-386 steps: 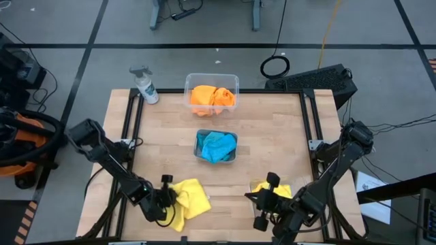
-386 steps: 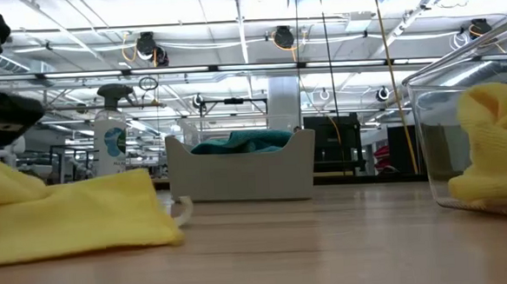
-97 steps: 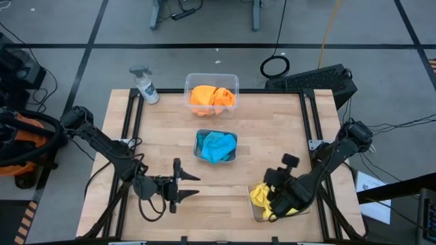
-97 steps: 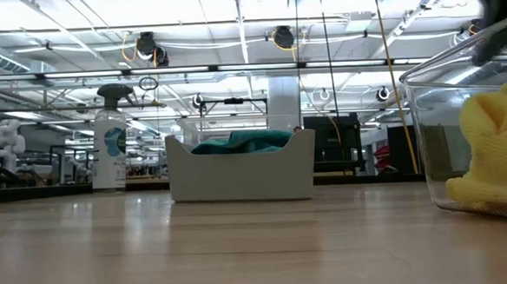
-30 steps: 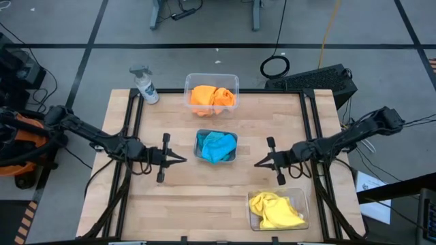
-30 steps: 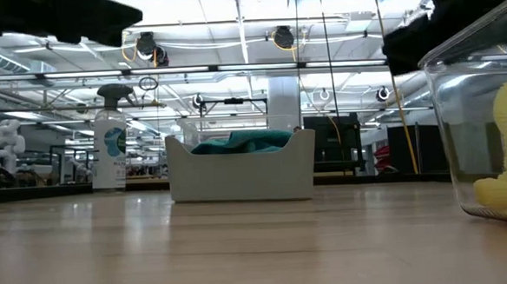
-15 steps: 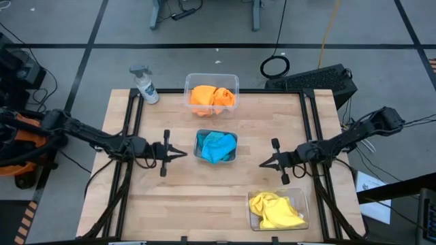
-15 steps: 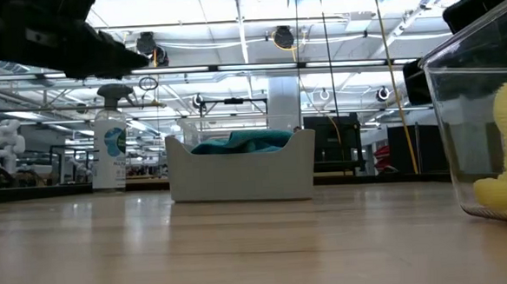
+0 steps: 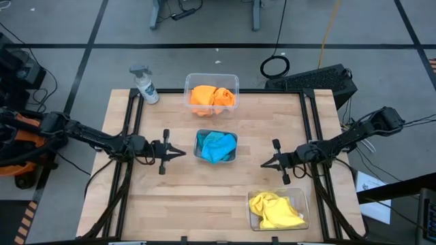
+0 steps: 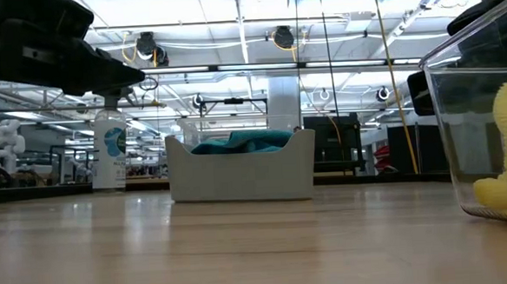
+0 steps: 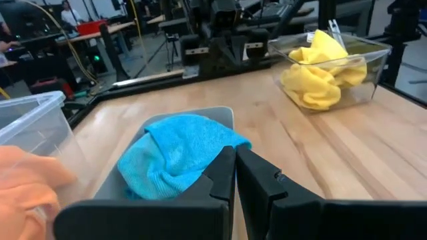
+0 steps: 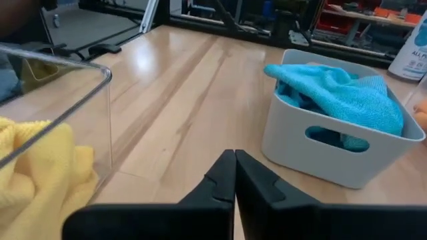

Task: Sort microfiber towel by color & place in baskets
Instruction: Return to Home Position

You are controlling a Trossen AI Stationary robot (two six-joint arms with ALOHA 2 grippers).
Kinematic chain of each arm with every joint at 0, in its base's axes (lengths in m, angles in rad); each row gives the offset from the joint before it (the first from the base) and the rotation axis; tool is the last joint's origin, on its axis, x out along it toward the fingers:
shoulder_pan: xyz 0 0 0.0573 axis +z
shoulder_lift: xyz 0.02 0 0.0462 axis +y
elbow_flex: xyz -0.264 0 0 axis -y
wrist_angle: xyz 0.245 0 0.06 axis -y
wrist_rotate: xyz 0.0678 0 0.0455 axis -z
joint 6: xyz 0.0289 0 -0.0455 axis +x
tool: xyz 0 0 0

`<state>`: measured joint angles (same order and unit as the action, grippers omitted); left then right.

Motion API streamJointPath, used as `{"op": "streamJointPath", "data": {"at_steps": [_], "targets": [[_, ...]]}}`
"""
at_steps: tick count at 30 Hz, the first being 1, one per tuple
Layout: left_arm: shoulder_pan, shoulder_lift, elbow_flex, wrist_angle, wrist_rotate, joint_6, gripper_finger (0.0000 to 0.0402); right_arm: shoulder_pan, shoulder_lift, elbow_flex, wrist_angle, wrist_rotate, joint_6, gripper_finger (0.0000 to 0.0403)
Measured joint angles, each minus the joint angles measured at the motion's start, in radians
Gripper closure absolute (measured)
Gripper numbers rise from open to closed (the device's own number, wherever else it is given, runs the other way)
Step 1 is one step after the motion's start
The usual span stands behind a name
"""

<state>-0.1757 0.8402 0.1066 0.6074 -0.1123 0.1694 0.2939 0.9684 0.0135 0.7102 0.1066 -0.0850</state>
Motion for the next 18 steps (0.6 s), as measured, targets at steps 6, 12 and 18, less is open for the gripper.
{"op": "streamJointPath", "data": {"at_steps": [6,12,18], "targets": [[0.027,0.000,-0.006,0.007,0.035,-0.004,0.0380,0.000,0.000,0.000,-0.005,0.000,0.021,0.0403],[0.042,0.000,-0.088,0.146,0.056,-0.031,0.0380,0.000,0.000,0.000,0.011,0.000,0.015,0.0403],[0.046,-0.005,-0.100,0.143,0.056,-0.058,0.0380,0.000,0.000,0.000,0.012,0.001,0.003,0.0403]]}}
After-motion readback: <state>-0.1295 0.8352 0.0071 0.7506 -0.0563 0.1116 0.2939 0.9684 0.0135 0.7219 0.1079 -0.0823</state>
